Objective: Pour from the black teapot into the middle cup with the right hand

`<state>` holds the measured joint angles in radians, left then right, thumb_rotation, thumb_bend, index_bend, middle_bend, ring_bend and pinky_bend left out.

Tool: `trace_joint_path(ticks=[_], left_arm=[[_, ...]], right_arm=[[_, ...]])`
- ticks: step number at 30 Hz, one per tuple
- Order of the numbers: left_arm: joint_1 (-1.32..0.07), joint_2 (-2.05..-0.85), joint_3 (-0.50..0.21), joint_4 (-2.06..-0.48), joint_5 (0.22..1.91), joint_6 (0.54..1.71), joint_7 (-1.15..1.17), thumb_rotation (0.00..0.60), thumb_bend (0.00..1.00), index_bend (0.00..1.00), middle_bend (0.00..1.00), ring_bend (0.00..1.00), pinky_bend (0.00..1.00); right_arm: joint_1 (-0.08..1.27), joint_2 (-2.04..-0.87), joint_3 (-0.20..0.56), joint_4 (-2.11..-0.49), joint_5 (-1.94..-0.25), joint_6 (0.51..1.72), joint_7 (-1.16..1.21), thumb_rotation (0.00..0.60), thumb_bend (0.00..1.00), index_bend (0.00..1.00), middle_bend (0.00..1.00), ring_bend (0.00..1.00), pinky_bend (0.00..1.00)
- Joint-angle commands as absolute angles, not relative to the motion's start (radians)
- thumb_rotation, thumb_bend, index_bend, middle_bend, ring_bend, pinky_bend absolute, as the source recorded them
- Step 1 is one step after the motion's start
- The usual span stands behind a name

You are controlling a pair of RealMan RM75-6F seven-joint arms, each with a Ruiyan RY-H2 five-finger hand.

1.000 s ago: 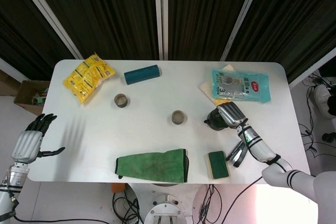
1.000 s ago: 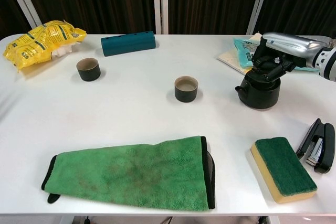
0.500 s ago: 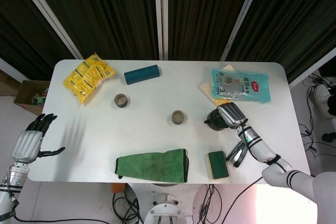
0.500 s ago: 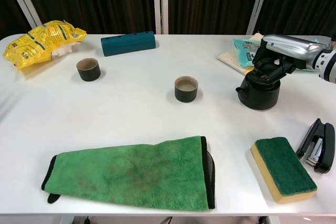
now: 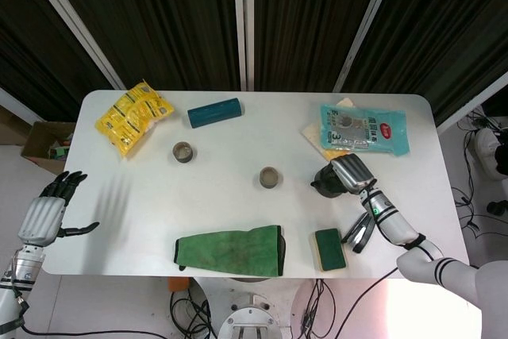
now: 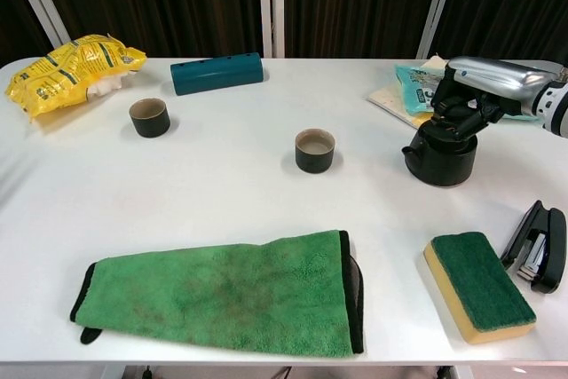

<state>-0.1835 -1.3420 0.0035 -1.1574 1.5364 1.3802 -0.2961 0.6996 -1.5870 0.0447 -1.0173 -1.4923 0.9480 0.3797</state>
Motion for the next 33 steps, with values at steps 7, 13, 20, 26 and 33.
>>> trace_joint_path(ticks=[7, 13, 20, 26, 33], left_arm=[[-0.185, -1.342, 0.004, -1.160, 1.535, 1.377, -0.292, 0.444, 0.06, 0.12, 0.09, 0.03, 0.18], [-0.185, -1.340, 0.003, -1.162, 1.534, 1.377, -0.290, 0.442, 0.06, 0.12, 0.09, 0.03, 0.18], [-0.185, -1.337, 0.003, -1.167, 1.533, 1.376, -0.285, 0.442, 0.06, 0.12, 0.09, 0.03, 0.18], [-0.185, -1.337, 0.003, -1.168, 1.532, 1.376, -0.285, 0.442, 0.06, 0.12, 0.09, 0.03, 0.18], [-0.184, -1.336, 0.004, -1.169, 1.532, 1.377, -0.284, 0.440, 0.07, 0.12, 0.09, 0.03, 0.18]], right_arm=[[0.689, -1.604, 0.047, -1.002, -1.489, 0.955, 0.373, 0.562, 0.06, 0.99, 1.00, 0.84, 0.61], [0.682, -1.622, 0.051, -0.981, -1.486, 0.963, 0.372, 0.483, 0.01, 0.99, 1.00, 0.84, 0.61], [0.677, -1.636, 0.058, -0.968, -1.487, 0.979, 0.371, 0.391, 0.00, 0.98, 1.00, 0.84, 0.59], [0.672, -1.639, 0.061, -0.964, -1.486, 0.987, 0.356, 0.339, 0.00, 0.88, 0.96, 0.75, 0.50], [0.668, -1.641, 0.066, -0.960, -1.491, 1.006, 0.353, 0.339, 0.00, 0.58, 0.70, 0.47, 0.20]])
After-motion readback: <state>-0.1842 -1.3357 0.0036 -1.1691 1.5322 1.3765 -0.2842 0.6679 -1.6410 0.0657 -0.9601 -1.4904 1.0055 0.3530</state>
